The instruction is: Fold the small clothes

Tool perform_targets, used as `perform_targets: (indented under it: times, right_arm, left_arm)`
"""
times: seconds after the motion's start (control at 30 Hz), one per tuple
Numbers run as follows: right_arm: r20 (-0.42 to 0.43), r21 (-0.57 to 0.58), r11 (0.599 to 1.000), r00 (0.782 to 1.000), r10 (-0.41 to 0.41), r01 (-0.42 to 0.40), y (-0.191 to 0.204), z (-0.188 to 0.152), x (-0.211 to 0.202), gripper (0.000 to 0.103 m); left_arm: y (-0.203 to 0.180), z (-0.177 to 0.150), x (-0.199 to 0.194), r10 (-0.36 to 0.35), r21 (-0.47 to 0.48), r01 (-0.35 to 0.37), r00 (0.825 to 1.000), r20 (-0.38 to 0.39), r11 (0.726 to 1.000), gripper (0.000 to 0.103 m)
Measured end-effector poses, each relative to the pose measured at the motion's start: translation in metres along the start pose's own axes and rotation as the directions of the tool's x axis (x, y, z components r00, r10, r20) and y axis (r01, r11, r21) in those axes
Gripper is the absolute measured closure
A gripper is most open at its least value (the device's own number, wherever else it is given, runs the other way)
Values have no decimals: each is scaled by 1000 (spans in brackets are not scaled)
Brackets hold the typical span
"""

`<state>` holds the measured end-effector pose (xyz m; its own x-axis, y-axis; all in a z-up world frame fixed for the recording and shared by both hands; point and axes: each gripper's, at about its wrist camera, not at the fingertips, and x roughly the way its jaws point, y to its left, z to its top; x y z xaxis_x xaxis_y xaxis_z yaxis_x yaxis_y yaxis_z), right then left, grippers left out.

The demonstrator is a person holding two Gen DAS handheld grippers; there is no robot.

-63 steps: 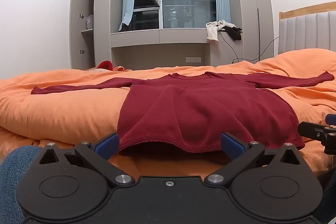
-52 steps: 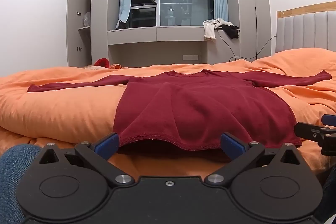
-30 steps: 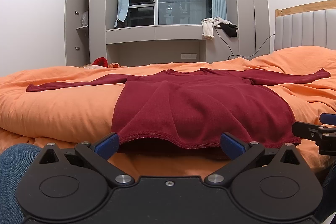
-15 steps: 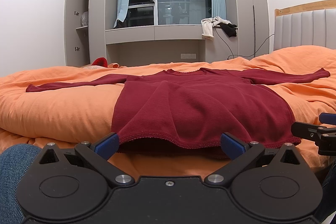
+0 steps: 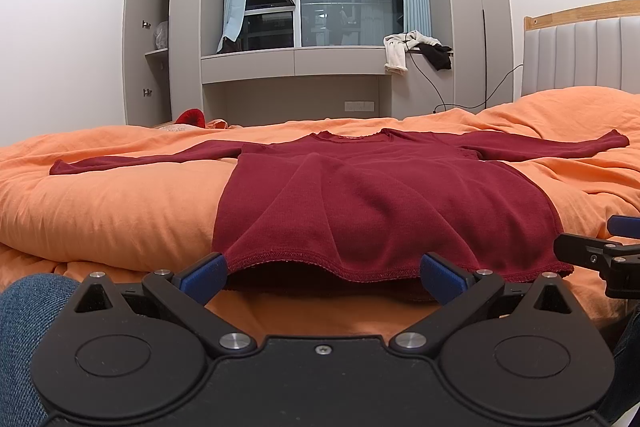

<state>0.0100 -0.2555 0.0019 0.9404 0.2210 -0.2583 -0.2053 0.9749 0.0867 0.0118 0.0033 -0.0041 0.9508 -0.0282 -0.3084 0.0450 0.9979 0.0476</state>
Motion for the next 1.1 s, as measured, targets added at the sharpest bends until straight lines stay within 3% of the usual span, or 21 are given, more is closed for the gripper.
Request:
perform_targets:
  times: [1.1]
  right_arm:
    - [-2,0,1000,1000,3,-3,0,0,1,0]
  left_arm:
    - [1,-2,2,0,0,0,1000,-3,1000,0]
